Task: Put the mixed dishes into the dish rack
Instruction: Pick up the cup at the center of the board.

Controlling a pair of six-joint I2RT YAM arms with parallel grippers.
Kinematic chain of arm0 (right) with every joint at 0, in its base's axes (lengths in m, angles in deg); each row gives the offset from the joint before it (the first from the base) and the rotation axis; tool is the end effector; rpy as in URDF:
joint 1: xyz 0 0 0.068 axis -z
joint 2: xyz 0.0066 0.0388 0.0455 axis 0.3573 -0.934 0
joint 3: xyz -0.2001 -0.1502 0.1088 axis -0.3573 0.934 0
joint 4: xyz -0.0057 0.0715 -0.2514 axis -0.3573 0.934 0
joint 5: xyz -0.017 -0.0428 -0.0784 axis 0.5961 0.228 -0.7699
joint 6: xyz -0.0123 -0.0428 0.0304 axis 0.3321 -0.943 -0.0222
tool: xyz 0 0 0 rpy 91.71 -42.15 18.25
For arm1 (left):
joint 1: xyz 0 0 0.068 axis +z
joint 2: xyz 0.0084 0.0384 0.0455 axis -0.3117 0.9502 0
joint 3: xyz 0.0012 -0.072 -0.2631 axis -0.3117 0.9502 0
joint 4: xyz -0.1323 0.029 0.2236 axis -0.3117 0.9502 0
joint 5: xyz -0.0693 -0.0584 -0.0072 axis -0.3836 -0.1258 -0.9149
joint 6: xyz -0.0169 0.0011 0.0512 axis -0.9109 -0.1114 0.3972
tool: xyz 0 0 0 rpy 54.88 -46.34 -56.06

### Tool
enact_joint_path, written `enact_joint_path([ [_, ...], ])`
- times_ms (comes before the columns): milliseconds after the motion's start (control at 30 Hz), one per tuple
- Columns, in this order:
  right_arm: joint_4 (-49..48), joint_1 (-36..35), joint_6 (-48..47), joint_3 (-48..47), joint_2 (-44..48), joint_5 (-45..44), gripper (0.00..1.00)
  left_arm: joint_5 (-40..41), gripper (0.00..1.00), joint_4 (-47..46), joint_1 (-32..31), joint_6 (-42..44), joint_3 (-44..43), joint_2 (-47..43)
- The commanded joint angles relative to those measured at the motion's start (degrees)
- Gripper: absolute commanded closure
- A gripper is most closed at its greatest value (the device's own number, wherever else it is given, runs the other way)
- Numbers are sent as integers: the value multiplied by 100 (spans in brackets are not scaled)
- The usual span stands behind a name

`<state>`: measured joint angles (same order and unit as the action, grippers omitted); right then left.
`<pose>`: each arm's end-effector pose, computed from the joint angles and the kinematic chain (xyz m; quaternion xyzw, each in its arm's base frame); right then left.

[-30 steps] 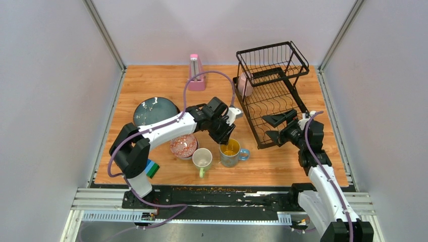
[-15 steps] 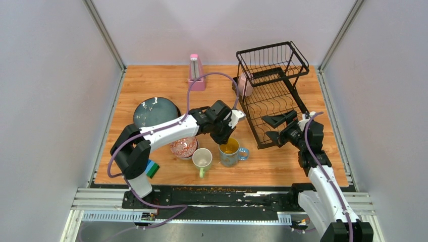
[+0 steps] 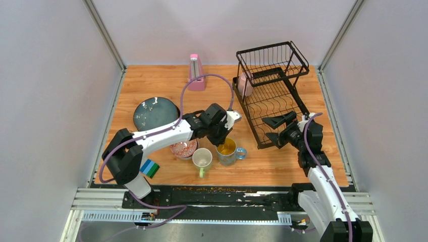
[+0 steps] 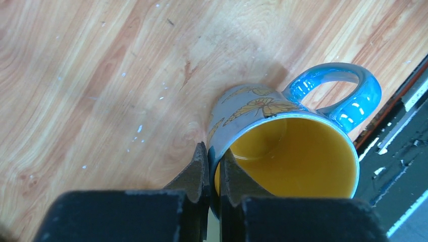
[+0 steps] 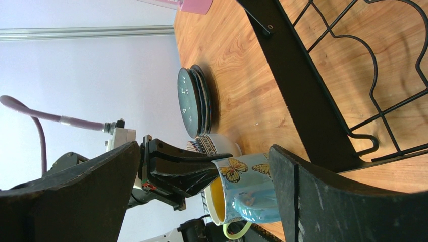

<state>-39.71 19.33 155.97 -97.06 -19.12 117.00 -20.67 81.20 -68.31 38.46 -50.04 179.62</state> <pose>0.1749 0.0222 0.2217 0.3284 0.7489 0.4788 0.3196 0.2189 -0.2724 0.2354 0.3971 0.8620 -0.2149 0.2304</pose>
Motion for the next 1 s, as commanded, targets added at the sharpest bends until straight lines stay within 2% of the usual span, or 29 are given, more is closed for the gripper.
enact_joint_path([
  [0,-227,55,32,-4,61,-61,0,354,100,-1128,5,-200,357,-889],
  [133,-229,72,17,-22,49,-44,0,595,100,-1780,12,-323,724,-1524],
  [300,-280,88,4,-42,49,13,0,635,100,-2066,83,-441,807,-1844],
  [567,-668,100,94,-81,-86,409,0,713,100,-3289,318,-519,1440,-2570],
  [667,-825,99,127,-149,-244,636,0,816,100,-3636,388,-360,1761,-2884],
  [767,-1087,101,162,-245,-488,998,0,870,100,-4359,392,-188,2246,-3153],
  [900,-1624,100,283,-358,-906,1752,0,947,100,-5285,392,86,2838,-3566],
  [967,-1759,104,341,-483,-1189,2116,0,933,100,-5406,390,254,2935,-3653],
])
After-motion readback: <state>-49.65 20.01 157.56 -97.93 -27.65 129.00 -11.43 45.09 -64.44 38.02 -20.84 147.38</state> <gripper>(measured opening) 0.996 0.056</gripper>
